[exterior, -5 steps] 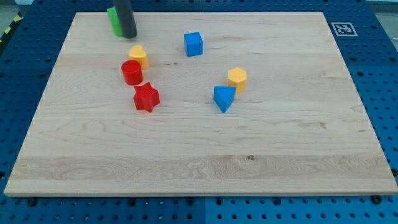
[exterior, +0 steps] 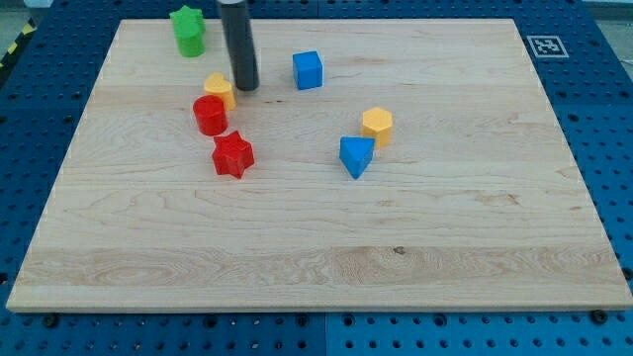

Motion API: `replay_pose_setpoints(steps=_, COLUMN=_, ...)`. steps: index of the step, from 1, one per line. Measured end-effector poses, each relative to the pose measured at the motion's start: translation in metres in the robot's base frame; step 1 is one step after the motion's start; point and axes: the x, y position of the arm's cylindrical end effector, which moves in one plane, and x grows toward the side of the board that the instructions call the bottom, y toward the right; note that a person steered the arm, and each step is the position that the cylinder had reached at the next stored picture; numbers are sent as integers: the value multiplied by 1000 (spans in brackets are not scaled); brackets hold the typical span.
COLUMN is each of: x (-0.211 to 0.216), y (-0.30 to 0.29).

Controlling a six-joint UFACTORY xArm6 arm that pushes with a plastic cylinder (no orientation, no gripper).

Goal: Slide the blue cube to the top right corner

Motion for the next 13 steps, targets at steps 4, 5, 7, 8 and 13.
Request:
replay_pose_setpoints(steps=4, x=-11, y=103)
replay_pose_setpoints(steps=5, x=-18, y=62)
replay_pose_setpoints(steps=7, x=-46, y=37)
replay_pose_setpoints(steps=8, x=-46, y=66)
replay_pose_setpoints(steps=13, x=-52, y=263)
